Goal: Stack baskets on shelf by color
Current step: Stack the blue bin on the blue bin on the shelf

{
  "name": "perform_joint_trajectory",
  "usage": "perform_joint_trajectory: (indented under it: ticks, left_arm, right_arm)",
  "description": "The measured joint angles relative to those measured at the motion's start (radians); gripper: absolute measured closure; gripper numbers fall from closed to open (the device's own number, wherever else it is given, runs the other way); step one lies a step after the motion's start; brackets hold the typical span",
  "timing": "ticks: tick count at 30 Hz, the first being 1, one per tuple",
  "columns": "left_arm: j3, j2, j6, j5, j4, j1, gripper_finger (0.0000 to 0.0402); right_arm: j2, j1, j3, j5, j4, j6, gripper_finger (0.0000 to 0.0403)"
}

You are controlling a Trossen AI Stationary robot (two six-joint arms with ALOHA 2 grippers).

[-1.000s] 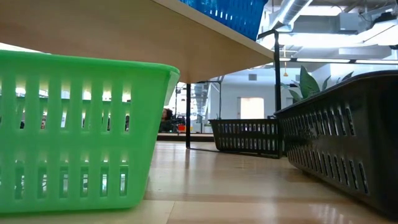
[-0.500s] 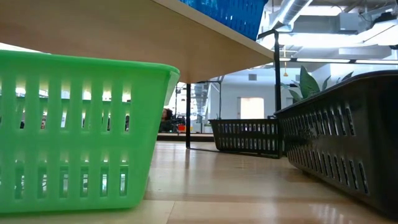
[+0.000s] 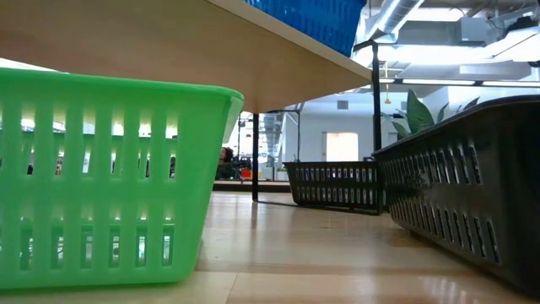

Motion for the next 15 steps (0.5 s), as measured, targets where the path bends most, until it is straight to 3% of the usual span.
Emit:
perform_joint_trajectory:
  ticks: [10, 15]
  left_arm:
    - [0.0, -0.001, 0.0, -0.012, 0.0, 0.0, 0.0148]
    - [0.0, -0.001, 0.0, -0.014, 0.0, 0.0, 0.0148]
  right_arm:
    - [0.0, -0.001, 0.0, 0.018, 0.003, 0.008, 0.031]
    - [0.0, -0.001, 0.0, 0.019, 0.008, 0.031, 0.0354]
